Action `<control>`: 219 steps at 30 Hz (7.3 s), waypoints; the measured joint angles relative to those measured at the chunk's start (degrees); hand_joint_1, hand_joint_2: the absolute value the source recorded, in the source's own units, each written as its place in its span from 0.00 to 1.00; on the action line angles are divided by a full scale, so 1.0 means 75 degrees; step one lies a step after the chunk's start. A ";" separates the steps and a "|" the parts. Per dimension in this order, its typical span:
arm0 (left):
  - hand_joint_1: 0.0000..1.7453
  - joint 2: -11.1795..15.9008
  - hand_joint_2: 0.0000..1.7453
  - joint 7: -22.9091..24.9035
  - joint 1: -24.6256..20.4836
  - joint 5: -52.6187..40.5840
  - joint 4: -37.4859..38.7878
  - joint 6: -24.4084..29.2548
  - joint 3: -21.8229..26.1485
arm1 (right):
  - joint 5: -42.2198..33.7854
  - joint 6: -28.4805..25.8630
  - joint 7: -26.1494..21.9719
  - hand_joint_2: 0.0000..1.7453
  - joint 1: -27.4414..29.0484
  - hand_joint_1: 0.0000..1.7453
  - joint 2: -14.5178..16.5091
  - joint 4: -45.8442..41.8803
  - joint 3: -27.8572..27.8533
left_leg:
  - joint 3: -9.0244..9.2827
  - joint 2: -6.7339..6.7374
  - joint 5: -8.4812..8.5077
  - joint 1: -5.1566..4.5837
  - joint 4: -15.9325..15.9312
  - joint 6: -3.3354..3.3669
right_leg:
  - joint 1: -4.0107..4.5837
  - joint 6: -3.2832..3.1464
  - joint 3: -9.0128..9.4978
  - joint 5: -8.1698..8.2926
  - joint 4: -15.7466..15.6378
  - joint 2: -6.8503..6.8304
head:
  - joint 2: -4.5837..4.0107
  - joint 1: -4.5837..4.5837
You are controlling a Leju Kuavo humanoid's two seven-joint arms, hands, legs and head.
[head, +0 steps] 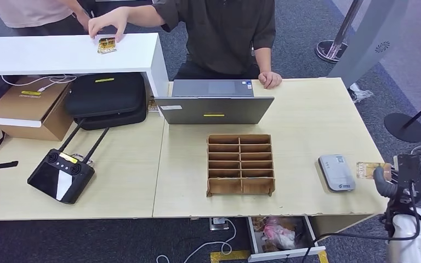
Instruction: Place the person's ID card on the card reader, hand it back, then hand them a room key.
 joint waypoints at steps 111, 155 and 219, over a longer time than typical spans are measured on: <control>0.00 0.0189 0.00 0.0083 -0.0157 -0.1003 0.0009 -0.0750 -0.0498 | 0.5493 -0.2585 0.1152 1.00 -0.6059 1.00 0.3481 0.2785 0.4000 | 0.0031 0.0022 0.0016 0.0001 0.0000 -0.0017 | 0.0001 -0.0008 0.0023 0.0007 0.0012 0.0028 | 0.0000 0.0003; 0.00 0.0163 0.00 -0.0010 0.0000 -0.0598 0.0009 -0.0694 -0.0448 | 0.8042 -0.2579 0.1414 0.00 -0.5431 0.00 0.2960 0.2530 0.4001 | 0.0030 0.0018 0.0015 0.0000 0.0004 -0.0015 | 0.0000 -0.0008 0.0021 0.0008 0.0003 0.0022 | 0.0000 0.0002; 0.00 0.0098 0.00 -0.0310 0.0103 -0.0071 0.0009 -0.0648 0.0140 | 0.4756 0.0740 0.0908 1.00 0.1542 0.00 -0.1764 -0.4888 0.1136 | 0.0014 -0.0021 -0.0036 -0.0003 0.0021 0.0038 | -0.0003 0.0038 0.0040 -0.0024 -0.0025 -0.0021 | 0.0000 0.0002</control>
